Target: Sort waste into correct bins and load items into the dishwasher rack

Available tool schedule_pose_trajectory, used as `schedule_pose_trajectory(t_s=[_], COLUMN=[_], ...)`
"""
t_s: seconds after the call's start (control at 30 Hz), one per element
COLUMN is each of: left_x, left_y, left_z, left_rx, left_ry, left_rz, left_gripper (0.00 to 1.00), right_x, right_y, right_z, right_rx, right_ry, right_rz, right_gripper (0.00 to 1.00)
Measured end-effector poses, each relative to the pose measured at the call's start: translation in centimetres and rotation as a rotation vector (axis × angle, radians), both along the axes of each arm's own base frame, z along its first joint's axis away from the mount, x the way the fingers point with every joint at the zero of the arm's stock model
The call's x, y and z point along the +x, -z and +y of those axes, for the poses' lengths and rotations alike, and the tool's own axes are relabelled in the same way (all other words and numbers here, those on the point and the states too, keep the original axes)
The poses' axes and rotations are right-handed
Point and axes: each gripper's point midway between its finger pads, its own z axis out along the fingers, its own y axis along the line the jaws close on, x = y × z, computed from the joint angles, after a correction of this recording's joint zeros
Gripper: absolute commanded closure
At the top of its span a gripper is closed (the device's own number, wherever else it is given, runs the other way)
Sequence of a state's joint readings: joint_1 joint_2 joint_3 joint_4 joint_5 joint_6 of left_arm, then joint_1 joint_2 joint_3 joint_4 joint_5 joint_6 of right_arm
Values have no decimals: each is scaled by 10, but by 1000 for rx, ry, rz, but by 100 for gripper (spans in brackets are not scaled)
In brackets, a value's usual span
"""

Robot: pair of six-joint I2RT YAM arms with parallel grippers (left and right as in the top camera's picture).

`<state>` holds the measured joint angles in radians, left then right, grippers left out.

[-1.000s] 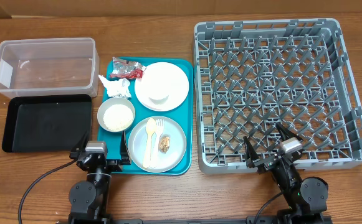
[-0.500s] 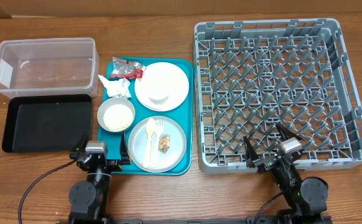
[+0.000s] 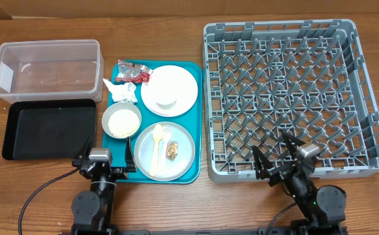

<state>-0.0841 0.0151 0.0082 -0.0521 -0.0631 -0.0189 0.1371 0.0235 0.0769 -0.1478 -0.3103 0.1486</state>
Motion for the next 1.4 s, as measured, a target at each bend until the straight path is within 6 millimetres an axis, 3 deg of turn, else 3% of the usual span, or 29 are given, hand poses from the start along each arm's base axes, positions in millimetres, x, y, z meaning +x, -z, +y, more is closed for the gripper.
schedule_pose_trajectory(t_s=[0.07,0.17,0.3,0.37,0.53,0.6,0.67,0.77,0.9,0.97,1.1,1.2,1.4], left_x=[0,-3,-11,-24,-37,-31,-16,3,40,53,80,96,127], left_y=[-5,-30,-43,-77,-134,-139,-137,-130,-141,-142,-133,-99,-25], left_z=[-5,-26,-36,-32,-24,-25,-27,-31,-36,-45,-59,-63,-73], left_rx=[-7,-67,-120,-127,-135,-138,-138,-139,-138,-161,-189,-207,-220], left_ry=[28,151,215,198,146,136,129,124,127,168,230,228,202], left_rz=[-20,-116,-63,-66,94,222,368,592,694,714,735,848,1042], left_gripper=[0,0,0,0,0,0,0,0,0,0,0,3,20], right_x=[-5,-12,-5,4,12,13,15,27,49,65,90,89,89], right_y=[-11,-47,-90,-114,-158,-166,-159,-128,-76,-62,-72,-78,-92], right_z=[-1,-2,-2,-1,12,20,23,24,15,15,22,20,29], right_rx=[24,36,21,-7,-6,12,47,81,53,44,57,9,-7], right_ry=[1,10,18,19,-51,-101,-103,-66,46,68,29,64,35], right_rz=[66,147,259,332,401,405,490,722,1002,1031,950,927,862], right_gripper=[0,0,0,0,0,0,1,0,0,0,0,0,0])
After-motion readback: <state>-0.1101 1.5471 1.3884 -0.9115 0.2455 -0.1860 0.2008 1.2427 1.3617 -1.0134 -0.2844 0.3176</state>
